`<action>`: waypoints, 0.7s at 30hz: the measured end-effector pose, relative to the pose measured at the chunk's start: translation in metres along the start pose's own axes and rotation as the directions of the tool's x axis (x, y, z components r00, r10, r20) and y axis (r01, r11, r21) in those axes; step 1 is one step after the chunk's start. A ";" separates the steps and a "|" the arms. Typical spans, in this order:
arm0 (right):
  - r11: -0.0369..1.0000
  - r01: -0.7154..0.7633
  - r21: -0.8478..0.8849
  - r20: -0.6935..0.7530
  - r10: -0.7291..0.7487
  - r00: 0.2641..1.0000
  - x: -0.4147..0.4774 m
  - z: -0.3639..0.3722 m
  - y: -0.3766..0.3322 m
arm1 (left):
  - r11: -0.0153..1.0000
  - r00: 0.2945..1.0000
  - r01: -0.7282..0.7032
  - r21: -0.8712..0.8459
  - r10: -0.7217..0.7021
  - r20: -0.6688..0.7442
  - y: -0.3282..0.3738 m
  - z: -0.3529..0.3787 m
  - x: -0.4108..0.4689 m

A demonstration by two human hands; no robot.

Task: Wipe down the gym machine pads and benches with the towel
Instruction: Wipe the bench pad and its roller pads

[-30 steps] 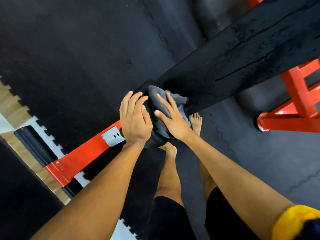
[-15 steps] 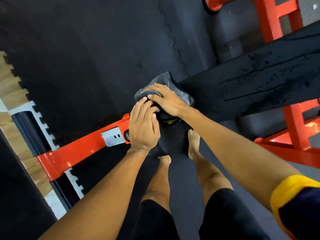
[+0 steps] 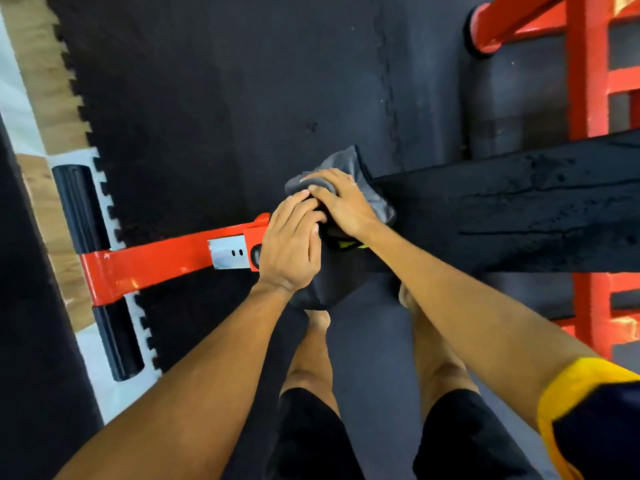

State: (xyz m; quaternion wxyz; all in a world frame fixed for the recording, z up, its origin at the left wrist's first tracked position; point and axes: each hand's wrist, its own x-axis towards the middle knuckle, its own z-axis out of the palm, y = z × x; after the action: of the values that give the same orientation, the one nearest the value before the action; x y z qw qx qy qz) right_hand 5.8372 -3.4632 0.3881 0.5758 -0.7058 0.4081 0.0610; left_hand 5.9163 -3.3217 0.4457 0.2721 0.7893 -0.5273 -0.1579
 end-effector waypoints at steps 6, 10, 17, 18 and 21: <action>0.830 -0.354 0.430 0.088 0.352 0.932 0.042 -0.026 0.026 | 0.999 0.999 0.005 0.032 -0.006 0.036 0.002 0.001 0.001; 0.734 -0.532 0.423 0.155 0.520 0.840 0.048 -0.033 0.041 | 0.996 0.999 -0.002 0.094 -0.002 0.042 -0.001 0.001 0.003; 0.919 -0.321 -0.229 -0.051 0.318 0.947 0.006 -0.087 0.038 | 0.949 0.988 0.038 0.314 -0.084 0.132 0.019 -0.001 0.006; 0.889 -0.278 -0.363 -0.070 0.271 0.960 0.002 -0.095 0.035 | 0.928 0.983 0.035 0.372 -0.099 0.155 0.022 -0.001 0.007; 0.731 -0.115 -0.672 -0.074 0.088 0.993 -0.012 -0.119 0.016 | 0.854 0.955 -0.003 0.519 -0.151 0.254 0.040 0.001 0.019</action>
State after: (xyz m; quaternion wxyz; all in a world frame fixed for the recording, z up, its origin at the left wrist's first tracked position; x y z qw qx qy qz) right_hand 5.7731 -3.5600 0.4223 0.2689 -0.8441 0.4066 0.2232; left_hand 5.8935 -3.3509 0.4691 -0.0338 0.8219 -0.5526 -0.1340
